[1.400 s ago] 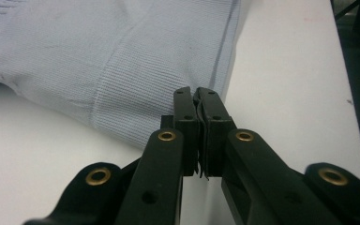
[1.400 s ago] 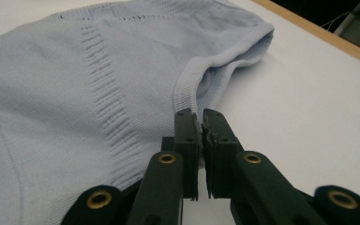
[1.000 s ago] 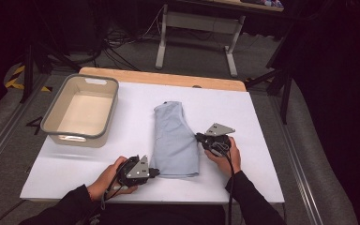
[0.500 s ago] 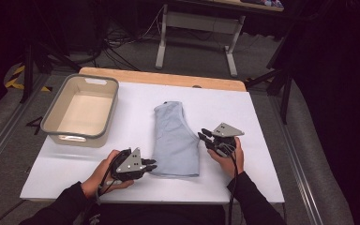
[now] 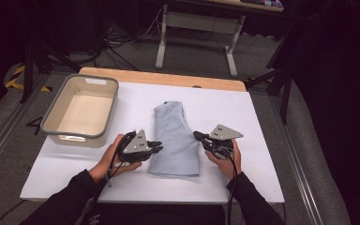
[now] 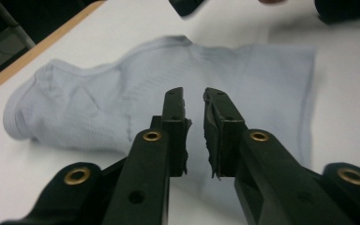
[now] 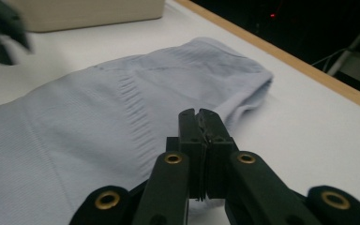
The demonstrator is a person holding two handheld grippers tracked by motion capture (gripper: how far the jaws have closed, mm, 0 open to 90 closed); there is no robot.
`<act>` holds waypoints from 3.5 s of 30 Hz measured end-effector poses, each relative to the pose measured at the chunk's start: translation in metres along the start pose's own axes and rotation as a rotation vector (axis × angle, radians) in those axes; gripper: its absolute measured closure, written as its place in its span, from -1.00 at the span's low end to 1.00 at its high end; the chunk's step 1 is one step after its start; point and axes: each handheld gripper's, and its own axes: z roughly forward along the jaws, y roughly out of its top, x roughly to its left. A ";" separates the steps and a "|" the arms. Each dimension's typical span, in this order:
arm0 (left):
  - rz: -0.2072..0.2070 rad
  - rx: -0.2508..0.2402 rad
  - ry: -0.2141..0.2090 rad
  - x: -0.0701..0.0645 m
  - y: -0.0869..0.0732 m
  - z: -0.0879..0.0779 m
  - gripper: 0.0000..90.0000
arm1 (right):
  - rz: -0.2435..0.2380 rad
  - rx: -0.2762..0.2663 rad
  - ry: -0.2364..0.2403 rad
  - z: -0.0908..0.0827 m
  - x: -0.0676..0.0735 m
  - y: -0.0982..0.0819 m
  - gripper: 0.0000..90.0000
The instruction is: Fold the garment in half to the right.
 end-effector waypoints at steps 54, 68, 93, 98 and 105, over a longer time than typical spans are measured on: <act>-0.134 0.176 0.052 0.032 -0.022 0.047 0.96 | 0.002 0.185 -0.039 0.075 0.018 0.012 1.00; -0.132 0.171 0.063 0.030 -0.024 0.047 0.99 | 0.065 0.201 -0.101 0.060 -0.005 -0.003 1.00; -0.086 0.030 0.166 0.027 -0.008 0.014 0.37 | 0.030 0.014 -0.107 0.019 -0.008 0.010 0.83; -0.072 -0.001 0.156 0.025 -0.005 0.008 0.21 | 0.025 -0.014 -0.110 0.011 -0.007 0.013 0.68; -0.060 -0.025 0.163 0.024 -0.003 -0.002 0.01 | 0.014 -0.034 -0.103 0.005 -0.004 0.014 0.38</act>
